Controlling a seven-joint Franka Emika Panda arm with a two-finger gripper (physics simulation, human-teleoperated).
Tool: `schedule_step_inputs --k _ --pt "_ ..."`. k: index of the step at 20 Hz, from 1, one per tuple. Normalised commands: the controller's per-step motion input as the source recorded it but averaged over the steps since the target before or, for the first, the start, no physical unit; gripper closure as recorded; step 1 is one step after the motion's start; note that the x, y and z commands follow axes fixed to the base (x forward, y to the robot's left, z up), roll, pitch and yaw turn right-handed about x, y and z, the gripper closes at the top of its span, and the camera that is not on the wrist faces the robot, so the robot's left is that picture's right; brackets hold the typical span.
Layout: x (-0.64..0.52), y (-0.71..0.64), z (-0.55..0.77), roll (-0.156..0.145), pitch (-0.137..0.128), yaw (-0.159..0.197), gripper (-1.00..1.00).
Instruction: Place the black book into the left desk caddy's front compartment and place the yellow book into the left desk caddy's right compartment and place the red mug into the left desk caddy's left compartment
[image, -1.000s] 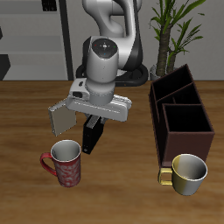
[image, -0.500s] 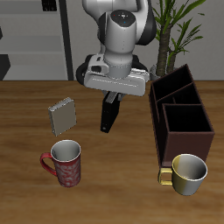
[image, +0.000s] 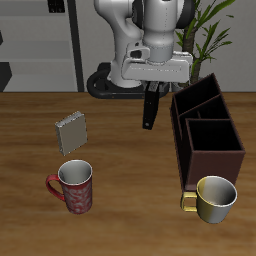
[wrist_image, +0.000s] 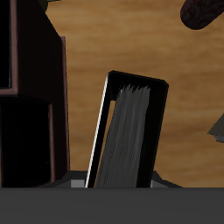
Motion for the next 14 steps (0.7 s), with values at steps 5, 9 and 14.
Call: schedule_step_inputs --k 5,9,14 --pt "-0.26 0.30 0.14 0.029 -0.034 0.024 1.00" --pt "-0.05 0.21 0.08 0.024 -0.024 0.037 1.00" --pt "-0.01 0.25 0.04 0.018 -0.008 0.032 1.00"
